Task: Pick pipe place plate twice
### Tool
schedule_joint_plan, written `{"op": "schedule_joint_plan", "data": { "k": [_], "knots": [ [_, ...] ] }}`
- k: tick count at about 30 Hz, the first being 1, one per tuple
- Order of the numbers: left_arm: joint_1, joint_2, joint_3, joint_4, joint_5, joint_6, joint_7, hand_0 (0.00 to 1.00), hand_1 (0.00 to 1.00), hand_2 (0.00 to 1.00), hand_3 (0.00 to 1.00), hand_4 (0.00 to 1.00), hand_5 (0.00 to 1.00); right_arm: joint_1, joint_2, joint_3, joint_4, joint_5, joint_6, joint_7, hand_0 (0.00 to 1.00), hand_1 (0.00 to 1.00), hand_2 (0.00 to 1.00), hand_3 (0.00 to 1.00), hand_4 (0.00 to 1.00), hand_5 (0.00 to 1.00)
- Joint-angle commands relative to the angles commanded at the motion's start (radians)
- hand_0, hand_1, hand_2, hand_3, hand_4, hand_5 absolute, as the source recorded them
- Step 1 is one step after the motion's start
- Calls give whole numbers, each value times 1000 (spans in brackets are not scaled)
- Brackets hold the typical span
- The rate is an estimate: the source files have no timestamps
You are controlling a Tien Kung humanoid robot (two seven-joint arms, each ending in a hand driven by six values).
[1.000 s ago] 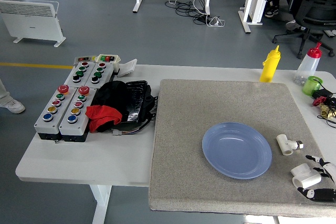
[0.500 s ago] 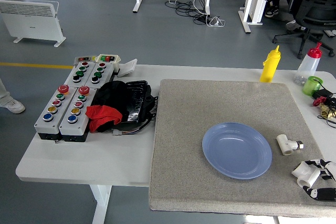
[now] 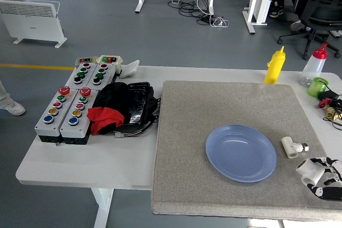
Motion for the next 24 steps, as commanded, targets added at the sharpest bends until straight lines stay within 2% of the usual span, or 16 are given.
{"op": "schedule_joint_plan", "data": {
  "k": [9, 13, 18, 24],
  "knots": [
    [1, -1, 1, 0, -2, 1, 0, 733, 700, 728, 767, 401, 998, 32, -4, -18, 43, 16, -15, 8, 338, 505, 678, 722, 601, 126],
    [3, -1, 1, -1, -3, 4, 1, 733, 700, 728, 767, 401, 998, 83, -15, -53, 53, 23, -18, 12, 338, 505, 678, 722, 601, 126],
    [6, -3, 1, -3, -1, 8, 5, 733, 701, 727, 767, 402, 998, 181, -35, -135, 33, 31, -18, 14, 343, 506, 677, 721, 599, 131],
    [9, -5, 0, -5, 6, 15, 13, 733, 700, 727, 767, 401, 998, 328, -75, -307, -9, 28, -16, 19, 350, 510, 678, 720, 597, 133]
  ]
}}
